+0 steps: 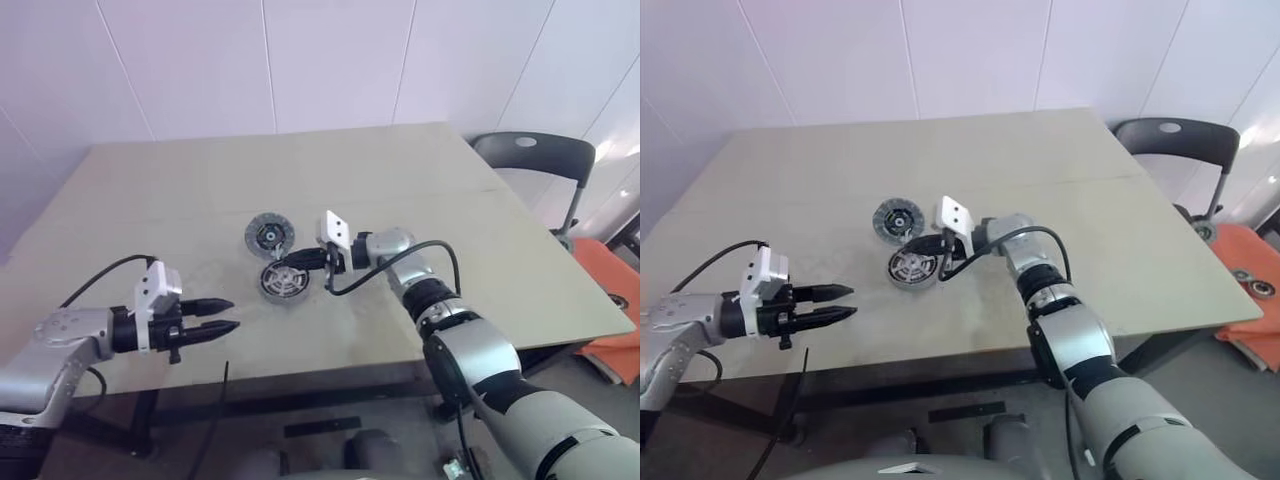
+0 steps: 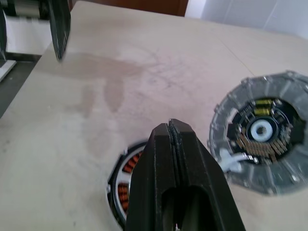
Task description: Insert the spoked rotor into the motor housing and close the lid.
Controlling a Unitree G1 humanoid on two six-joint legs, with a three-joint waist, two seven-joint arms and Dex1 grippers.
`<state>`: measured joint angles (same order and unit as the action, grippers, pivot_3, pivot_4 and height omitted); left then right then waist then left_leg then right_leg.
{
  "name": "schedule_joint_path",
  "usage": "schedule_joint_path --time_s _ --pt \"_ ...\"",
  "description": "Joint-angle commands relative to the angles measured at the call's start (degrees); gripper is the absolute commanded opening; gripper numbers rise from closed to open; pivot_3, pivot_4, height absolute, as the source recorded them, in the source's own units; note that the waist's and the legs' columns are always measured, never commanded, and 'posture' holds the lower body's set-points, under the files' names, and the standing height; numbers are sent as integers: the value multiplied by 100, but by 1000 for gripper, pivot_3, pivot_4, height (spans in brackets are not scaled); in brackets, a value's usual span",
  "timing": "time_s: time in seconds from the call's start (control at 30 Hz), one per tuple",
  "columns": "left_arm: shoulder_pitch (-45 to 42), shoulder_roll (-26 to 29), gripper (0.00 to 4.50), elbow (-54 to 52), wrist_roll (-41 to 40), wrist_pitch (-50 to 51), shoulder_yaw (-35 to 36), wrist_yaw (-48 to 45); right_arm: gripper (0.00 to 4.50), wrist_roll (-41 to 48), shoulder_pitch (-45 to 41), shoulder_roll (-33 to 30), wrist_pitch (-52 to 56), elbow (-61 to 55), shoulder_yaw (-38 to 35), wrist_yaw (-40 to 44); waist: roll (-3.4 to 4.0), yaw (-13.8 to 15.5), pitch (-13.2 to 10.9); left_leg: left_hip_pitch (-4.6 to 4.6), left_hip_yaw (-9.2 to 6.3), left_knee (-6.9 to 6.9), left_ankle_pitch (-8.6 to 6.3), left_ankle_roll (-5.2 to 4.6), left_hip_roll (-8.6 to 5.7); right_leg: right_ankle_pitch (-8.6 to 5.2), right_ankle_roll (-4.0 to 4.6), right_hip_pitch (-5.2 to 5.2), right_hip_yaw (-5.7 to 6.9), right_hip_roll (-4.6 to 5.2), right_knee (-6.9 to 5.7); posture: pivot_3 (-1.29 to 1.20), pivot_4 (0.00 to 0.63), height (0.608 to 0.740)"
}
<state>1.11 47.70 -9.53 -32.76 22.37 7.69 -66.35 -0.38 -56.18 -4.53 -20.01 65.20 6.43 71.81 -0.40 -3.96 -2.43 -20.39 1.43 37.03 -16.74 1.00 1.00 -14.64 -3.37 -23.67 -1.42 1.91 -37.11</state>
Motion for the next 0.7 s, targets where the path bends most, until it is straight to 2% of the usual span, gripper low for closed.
schedule_joint_path --time_s 0.03,0.27,0.5,0.7 --pt "-159 -94 2045 -3 81 -165 40 44 0 115 -170 26 -62 -100 -87 -17 -1 3 1 -1 -1 0 0 0 0 0 0 0 1 1 0 0 0 740" --pt "-118 -224 2045 -64 81 -153 114 80 0 49 -287 96 -156 24 -69 -232 -1 -10 1 -2 -1 -1 0 1 -3 1 -1 -3 1 10 -2 0 0 740" --pt "-266 -140 2045 176 137 -159 325 233 0 -111 -325 266 -57 512 -95 -1037 -1 -3 1 -4 -1 -2 -1 2 -3 0 2 -7 1 15 -7 0 0 740" --pt "-253 -113 2045 120 92 -91 408 251 0 -132 -345 373 -84 530 -71 -998 -1 -10 1 -9 0 -4 -1 2 -8 0 1 -11 3 23 -5 0 0 740"
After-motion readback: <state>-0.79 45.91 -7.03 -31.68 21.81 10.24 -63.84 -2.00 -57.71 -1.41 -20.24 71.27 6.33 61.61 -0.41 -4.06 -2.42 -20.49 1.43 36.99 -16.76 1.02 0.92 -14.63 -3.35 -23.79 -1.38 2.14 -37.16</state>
